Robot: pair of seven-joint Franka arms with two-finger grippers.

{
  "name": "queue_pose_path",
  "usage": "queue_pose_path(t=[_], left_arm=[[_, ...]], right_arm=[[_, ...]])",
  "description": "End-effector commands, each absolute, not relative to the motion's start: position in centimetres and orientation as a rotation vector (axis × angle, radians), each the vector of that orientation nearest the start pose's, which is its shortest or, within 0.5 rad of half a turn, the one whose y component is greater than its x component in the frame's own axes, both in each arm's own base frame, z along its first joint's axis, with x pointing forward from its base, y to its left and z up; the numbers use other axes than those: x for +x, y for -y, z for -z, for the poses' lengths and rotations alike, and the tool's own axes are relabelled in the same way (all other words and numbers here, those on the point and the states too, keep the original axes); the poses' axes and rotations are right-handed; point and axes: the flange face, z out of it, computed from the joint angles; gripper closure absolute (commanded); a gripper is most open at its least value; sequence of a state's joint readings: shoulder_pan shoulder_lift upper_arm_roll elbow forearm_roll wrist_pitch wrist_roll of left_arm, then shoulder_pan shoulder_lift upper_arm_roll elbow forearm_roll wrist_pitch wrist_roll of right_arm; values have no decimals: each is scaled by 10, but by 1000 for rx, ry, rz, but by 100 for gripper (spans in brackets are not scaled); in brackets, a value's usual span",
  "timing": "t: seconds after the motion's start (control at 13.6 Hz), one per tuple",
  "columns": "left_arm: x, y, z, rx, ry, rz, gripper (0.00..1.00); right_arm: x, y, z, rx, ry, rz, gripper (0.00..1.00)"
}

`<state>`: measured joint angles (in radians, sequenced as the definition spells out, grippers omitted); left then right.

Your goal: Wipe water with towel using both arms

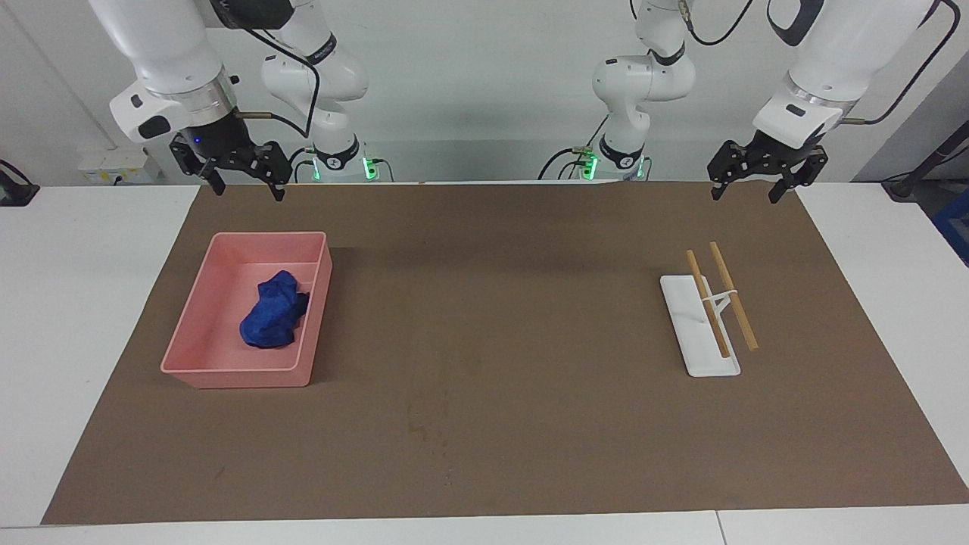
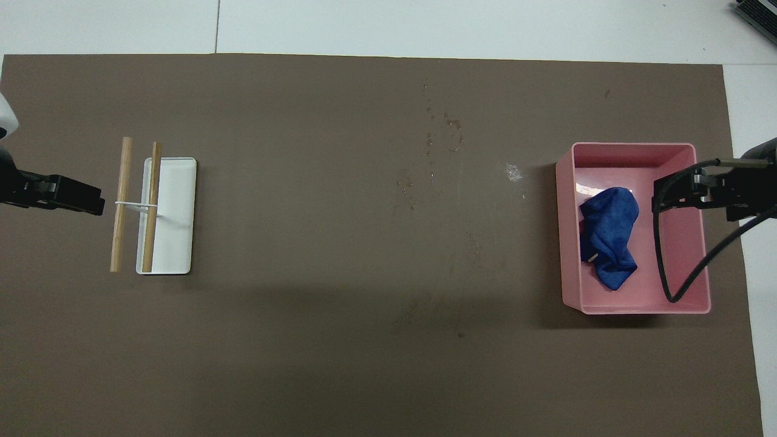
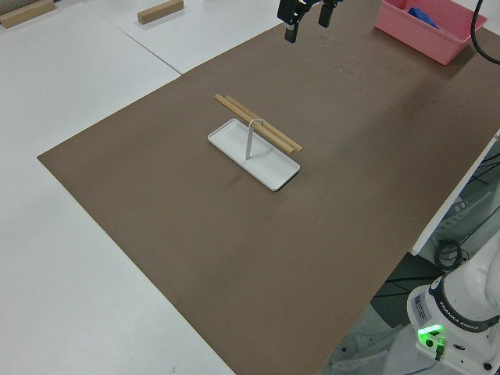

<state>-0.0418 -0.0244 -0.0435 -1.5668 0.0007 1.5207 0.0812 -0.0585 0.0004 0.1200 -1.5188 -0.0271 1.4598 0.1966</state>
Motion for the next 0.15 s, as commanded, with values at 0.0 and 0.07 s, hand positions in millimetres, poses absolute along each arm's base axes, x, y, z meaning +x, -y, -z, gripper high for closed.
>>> queue_pose_path(t=[0.0, 0.07], left_arm=[[532, 44, -637, -3110, -269, -43, 0], [532, 44, -638, -3110, -269, -41, 0]], right_arm=[[540, -29, -638, -3151, -202, -73, 0], [540, -29, -638, -3151, -204, -73, 0]])
